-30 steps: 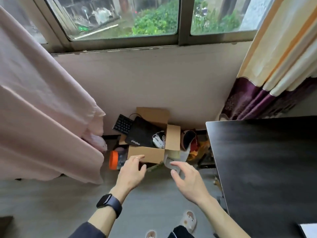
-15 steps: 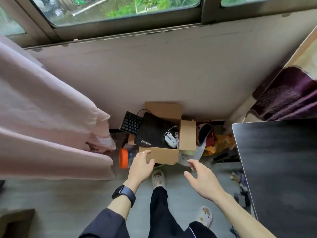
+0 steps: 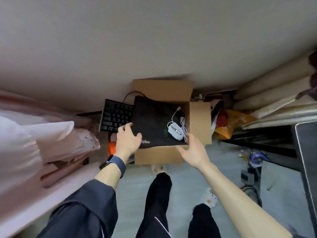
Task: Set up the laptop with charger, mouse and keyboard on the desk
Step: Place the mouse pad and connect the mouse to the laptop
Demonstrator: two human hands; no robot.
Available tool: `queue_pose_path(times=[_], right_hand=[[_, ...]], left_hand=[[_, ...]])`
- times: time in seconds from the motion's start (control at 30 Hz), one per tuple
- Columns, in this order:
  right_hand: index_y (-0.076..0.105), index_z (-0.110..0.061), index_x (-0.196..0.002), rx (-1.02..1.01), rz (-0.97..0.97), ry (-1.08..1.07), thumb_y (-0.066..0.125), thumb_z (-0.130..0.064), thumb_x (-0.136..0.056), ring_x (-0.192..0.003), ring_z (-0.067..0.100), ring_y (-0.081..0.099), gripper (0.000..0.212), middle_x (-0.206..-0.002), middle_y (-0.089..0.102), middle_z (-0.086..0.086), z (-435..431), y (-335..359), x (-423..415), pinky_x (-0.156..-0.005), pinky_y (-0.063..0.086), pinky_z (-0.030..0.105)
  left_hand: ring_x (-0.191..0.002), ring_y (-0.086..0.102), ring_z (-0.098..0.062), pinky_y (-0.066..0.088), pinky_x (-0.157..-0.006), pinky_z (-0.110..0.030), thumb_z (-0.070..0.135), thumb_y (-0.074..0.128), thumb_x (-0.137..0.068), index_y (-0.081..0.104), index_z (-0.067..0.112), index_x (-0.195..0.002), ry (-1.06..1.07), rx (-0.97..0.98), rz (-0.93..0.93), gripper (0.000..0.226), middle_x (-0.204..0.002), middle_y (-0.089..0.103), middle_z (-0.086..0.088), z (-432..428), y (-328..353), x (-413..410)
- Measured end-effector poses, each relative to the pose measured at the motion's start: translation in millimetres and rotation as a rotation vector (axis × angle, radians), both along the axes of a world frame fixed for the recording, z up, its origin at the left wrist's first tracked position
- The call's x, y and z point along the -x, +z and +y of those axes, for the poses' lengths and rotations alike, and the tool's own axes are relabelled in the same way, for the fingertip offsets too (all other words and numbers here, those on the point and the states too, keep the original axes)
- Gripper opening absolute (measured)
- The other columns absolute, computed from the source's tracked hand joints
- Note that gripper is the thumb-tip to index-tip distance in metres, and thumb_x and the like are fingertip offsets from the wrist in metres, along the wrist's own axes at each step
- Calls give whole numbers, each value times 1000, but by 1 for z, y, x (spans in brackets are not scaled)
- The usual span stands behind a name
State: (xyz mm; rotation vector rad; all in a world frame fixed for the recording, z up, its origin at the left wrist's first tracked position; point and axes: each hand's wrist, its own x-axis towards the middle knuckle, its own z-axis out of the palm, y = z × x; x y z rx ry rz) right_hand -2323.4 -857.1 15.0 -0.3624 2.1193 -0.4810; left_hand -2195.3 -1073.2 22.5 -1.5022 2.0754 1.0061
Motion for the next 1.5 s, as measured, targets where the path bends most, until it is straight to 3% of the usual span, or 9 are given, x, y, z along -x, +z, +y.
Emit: queue_pose_path(times=[0.17,0.27,0.37,0.5,0.73,0.93,1.13,1.27,1.5], right_hand=[[22,-8,-154,-124,53,79,69,-36,-90,-143,35,32,84,-157,29,15,-42,-100,14,-117,31,41],[9,-7,-158,-218,67,183,66,-33,-91,-148,36,20,92,-163,18,18,-57,-144,21,-120,23,39],[7,-7,-158,-301,82,266,62,-29,-93,-143,37,29,88,-158,26,18,-66,-167,19,-112,34,43],[5,-2,-157,-398,266,440,57,-39,-96,-127,38,42,88,-148,38,21,-71,-165,6,-98,47,43],[-13,-17,-159,-103,161,163,46,-47,-100,-107,38,51,88,-127,52,19,-47,-78,-13,-92,44,45],[-12,-39,-156,55,-19,-106,50,-49,-95,-97,18,67,88,-123,67,0,-10,34,-16,-83,53,36],[-6,-40,-157,121,-25,-237,47,-50,-98,-86,13,71,80,-109,73,-3,29,143,-22,-81,55,33],[-4,-44,-157,181,-2,-329,46,-51,-100,-97,10,68,76,-127,67,-5,69,205,-43,-80,47,19],[10,-51,-154,305,103,-546,47,-59,-93,-110,13,64,71,-129,65,-12,181,271,-89,-95,48,32]], left_hand=[[-124,49,-35,38,-98,-30,25,60,-94,35,13,-147,-2,16,5,60,-148,30,-17,-20,-43,8],[-119,53,-34,41,-99,-35,26,62,-92,39,15,-144,-17,87,27,58,-141,37,-15,-24,-58,8],[-107,59,-30,44,-87,-36,32,60,-93,41,16,-138,-23,98,24,52,-133,49,-9,-26,-69,6],[-115,59,-35,47,-92,-39,36,49,-100,48,13,-139,-155,59,-23,45,-125,65,-13,-23,-68,12],[-111,62,-27,46,-95,-34,36,55,-98,54,22,-138,-203,-9,31,42,-116,70,-6,-17,-19,25],[-91,68,-16,55,-81,-32,39,56,-96,59,28,-133,-274,-83,188,38,-100,72,3,-4,68,53],[-105,66,-18,54,-89,-30,38,60,-94,61,26,-133,-389,-46,267,40,-111,71,-1,17,166,61],[-98,67,-12,47,-68,-9,39,62,-93,65,28,-128,-453,-9,358,37,-107,73,2,48,222,53],[-96,70,-11,60,-80,-35,37,63,-90,69,28,-122,-697,-5,533,34,-107,75,5,145,296,57]])
